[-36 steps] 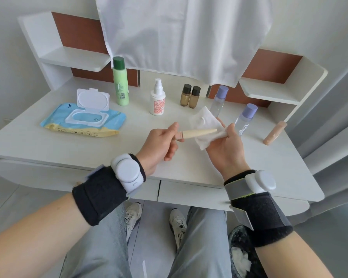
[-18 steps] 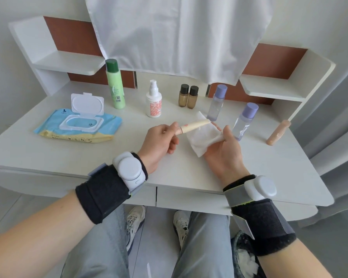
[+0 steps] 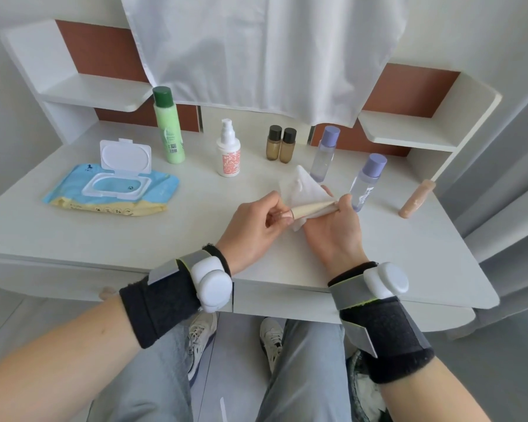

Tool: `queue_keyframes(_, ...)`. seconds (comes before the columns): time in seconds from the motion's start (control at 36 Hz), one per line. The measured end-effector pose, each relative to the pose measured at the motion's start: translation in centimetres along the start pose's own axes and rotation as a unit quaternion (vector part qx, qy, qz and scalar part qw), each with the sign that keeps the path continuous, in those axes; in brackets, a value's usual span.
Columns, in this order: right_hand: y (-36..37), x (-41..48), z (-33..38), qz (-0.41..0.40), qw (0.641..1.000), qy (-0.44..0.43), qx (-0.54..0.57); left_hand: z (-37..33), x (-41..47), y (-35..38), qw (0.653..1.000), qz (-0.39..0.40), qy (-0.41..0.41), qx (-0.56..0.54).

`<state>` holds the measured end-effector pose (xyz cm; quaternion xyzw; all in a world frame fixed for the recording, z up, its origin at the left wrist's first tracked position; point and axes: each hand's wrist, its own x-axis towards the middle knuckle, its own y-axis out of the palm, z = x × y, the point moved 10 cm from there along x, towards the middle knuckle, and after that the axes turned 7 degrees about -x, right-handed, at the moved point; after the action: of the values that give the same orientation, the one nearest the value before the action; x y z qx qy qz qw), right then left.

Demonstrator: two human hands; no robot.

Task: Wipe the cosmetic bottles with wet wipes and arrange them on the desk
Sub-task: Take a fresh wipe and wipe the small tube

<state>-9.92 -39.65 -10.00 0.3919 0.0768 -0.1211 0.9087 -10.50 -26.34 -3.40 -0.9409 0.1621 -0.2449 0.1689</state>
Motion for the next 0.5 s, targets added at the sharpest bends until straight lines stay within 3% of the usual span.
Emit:
queue_keyframes(0.11, -1.0, -0.1, 1.1, -0.021, 0.999, -0.024, 0.022, 0.5, -0.2, -1.1, 0.999, 0.003, -0.001, 0.034)
queue_keyframes(0.31, -2.2, 0.2, 1.8, -0.042, 0.997, -0.046, 0.038, 2.5, 0.2, -4.5, 0.991, -0.062, -0.036, 0.114)
queue_keyframes(0.5, -2.6, 0.1, 1.7, -0.077, 0.994, -0.046, 0.065, 3.4, 0.4, -4.8, 0.992, -0.072, -0.072, 0.072)
